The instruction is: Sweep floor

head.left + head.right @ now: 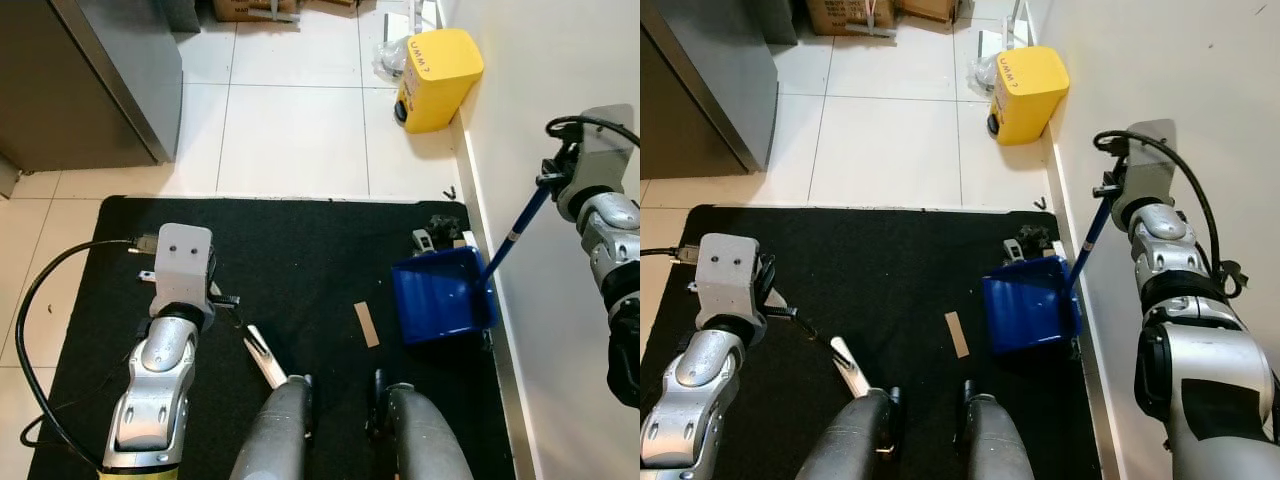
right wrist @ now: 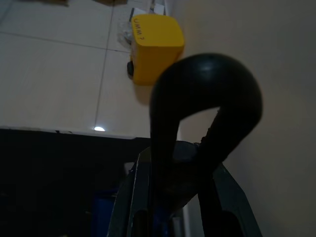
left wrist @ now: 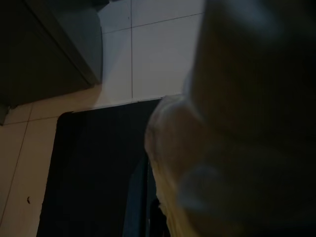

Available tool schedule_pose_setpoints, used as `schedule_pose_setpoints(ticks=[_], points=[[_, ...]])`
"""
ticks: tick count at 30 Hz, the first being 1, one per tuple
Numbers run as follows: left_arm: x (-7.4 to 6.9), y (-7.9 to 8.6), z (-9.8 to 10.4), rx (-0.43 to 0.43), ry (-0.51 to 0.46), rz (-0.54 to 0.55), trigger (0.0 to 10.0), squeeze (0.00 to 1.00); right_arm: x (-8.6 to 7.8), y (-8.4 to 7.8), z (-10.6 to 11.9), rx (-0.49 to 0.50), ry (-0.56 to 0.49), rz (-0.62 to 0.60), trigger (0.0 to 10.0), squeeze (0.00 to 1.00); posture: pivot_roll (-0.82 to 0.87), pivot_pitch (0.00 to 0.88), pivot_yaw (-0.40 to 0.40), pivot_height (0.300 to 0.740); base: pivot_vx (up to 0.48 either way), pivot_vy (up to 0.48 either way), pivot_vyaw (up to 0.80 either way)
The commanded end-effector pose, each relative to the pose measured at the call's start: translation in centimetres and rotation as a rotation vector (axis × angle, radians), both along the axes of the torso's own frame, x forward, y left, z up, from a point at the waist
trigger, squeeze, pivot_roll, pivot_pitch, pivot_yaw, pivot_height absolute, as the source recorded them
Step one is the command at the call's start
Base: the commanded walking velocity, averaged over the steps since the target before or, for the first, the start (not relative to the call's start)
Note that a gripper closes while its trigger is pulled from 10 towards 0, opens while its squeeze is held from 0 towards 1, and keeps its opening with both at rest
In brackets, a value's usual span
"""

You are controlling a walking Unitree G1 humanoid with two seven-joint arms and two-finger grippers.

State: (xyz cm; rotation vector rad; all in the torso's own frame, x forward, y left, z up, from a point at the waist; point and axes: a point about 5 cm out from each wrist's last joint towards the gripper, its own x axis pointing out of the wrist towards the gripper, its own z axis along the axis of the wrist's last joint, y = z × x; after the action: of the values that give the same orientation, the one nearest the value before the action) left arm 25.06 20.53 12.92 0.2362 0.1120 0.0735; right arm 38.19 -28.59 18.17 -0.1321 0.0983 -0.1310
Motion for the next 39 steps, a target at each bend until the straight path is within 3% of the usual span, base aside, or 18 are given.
schedule_pose_setpoints(ticks=[1,7,12,18,19,21,39], points=[[-0.2,0.3,-0.1,0.022,0.003,-0.001,10.0,0.00,-0.7,-1.1,0.2,-0.007,-0.052,-0.007,10.0,0.00,0.15,0.235,-0.053,0.740,0.000,0.000,0.00],[0.1,0.3,0.1,0.023,0.001,-0.011,10.0,0.00,-1.4,-0.3,-1.4,-0.030,-0.101,0.063,10.0,0.00,0.15,0.242,-0.036,0.740,0.000,0.000,0.00],[0.5,0.5,0.3,0.034,0.002,-0.027,10.0,0.00,-0.9,2.2,-1.9,-0.025,-0.130,0.149,10.0,0.00,0.16,0.250,-0.015,0.740,0.000,0.000,0.00],[0.6,0.6,0.4,0.038,0.002,-0.030,10.0,0.00,-0.6,3.4,-2.2,-0.034,-0.118,0.195,10.0,0.00,0.17,0.253,-0.012,0.740,0.000,0.000,0.00],[0.6,0.7,0.5,0.044,0.003,-0.031,10.0,0.00,-0.4,4.7,-2.6,-0.066,-0.099,0.261,10.0,0.00,0.17,0.255,-0.011,0.740,0.000,0.000,0.00],[0.6,0.8,0.5,0.046,0.004,-0.031,10.0,0.00,-0.4,5.2,-2.6,-0.086,-0.095,0.289,10.0,0.00,0.18,0.255,-0.010,0.740,0.000,0.000,0.00],[0.8,0.3,0.3,0.039,0.005,-0.039,10.0,0.00,1.1,7.5,0.5,-0.307,-0.129,0.413,10.0,0.00,0.17,0.240,-0.026,0.740,0.000,0.000,0.00]])
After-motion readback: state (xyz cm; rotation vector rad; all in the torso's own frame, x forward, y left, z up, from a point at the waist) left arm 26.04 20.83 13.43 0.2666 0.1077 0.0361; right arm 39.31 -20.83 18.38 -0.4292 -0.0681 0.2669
